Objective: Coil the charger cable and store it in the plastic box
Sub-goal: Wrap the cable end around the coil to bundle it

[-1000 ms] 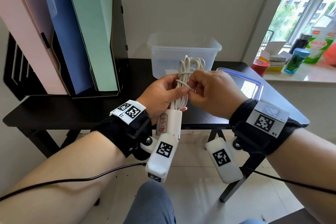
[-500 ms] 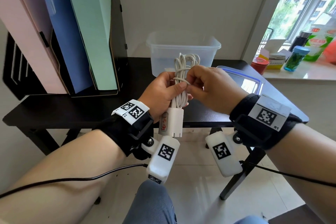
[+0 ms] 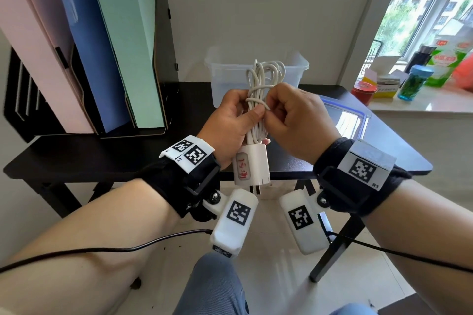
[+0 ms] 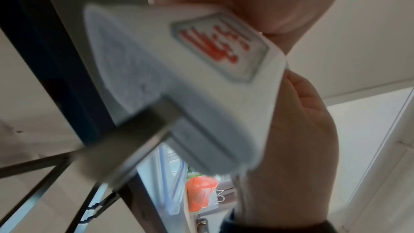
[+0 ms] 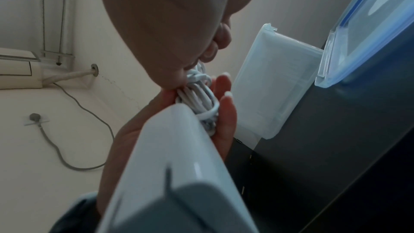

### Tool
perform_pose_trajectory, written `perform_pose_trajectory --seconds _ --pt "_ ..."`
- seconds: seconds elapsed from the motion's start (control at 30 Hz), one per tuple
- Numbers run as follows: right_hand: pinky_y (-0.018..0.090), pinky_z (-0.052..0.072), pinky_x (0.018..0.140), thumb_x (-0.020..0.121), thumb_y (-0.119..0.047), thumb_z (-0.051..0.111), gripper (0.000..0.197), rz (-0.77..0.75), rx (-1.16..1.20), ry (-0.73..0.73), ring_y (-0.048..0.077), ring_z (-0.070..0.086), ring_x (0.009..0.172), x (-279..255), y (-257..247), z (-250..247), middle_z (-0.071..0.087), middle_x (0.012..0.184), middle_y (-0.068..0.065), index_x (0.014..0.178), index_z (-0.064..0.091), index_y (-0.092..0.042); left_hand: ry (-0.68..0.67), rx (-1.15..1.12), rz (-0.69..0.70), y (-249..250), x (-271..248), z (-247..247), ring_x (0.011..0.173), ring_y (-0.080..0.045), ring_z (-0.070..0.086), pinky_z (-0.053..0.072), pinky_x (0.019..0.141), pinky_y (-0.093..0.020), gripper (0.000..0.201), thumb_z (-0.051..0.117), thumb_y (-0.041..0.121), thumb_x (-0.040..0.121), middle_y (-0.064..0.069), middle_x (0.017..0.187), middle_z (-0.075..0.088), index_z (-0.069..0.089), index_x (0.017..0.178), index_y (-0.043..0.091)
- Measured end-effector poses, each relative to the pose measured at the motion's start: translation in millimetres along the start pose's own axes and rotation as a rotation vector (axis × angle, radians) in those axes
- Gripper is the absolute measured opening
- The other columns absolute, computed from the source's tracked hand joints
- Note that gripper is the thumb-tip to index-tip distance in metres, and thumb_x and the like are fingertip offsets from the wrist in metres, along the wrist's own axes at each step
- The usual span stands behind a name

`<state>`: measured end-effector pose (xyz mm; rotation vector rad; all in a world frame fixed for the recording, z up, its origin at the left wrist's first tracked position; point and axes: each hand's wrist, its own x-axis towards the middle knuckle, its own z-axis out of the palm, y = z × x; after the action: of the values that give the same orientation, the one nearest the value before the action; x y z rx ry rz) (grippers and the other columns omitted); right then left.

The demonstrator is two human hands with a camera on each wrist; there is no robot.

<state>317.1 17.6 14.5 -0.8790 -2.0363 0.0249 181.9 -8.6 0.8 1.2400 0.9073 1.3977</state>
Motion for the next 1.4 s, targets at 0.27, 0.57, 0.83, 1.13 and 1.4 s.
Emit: perform_pose_trajectory --seconds 0.27,0.57,0.83,1.13,1.4 --pt "0.026 0.035 0.048 0.074 -0.021 0.056 0.016 0.009 -0.053 0.086 0.018 0.036 0.05 1 -4 3 0.037 0.056 -0.009 0.07 0.05 -0.007 0.052 -0.079 -0.023 5 2 3 0.068 -0.022 0.065 0.057 0.064 -0.04 0.016 0.056 0.008 0.089 -0.009 0.087 0.066 0.049 0.103 0.014" --pt "0.006 0.038 0.059 0.079 -0.015 0.062 0.01 0.023 0.06 -0.016 0.003 0.045 0.054 -1 5 -1 0.056 0.07 -0.006 0.086 0.063 -0.008 0.076 -0.141 -0.08 -1 4 -4 0.062 -0.019 0.066 0.058 0.064 -0.039 0.015 0.053 0.01 0.091 -0.009 0.079 0.066 0.051 0.106 0.01" --pt "0.008 0.042 0.06 0.078 -0.012 0.066 0.005 0.015 0.102 0.033 -0.004 0.052 0.054 0 9 0 0.065 0.065 -0.002 0.078 0.068 -0.007 0.021 -0.196 -0.128 1 7 -6 0.065 -0.021 0.067 0.058 0.06 -0.035 0.014 0.049 0.013 0.093 -0.009 0.076 0.065 0.054 0.105 0.008" --pt "0.036 0.056 0.075 0.086 -0.027 0.058 0.023 0.427 0.284 -0.133 0.011 0.063 0.075 -6 1 9 0.059 0.088 -0.016 0.104 0.047 -0.021 0.158 -0.181 -0.035 -1 15 -2 0.072 -0.021 0.064 0.056 0.067 -0.037 0.031 0.056 0.009 0.089 -0.011 0.094 0.062 0.045 0.117 0.015" --pt "0.042 0.057 0.08 0.076 -0.03 0.071 0.064 0.444 0.326 -0.441 0.016 0.068 0.081 -4 -6 12 0.07 0.099 0.0 0.126 0.032 -0.029 0.228 -0.245 -0.002 2 24 -1 0.074 -0.023 0.064 0.056 0.074 -0.045 0.016 0.053 0.008 0.091 -0.008 0.087 0.06 0.047 0.101 0.018"
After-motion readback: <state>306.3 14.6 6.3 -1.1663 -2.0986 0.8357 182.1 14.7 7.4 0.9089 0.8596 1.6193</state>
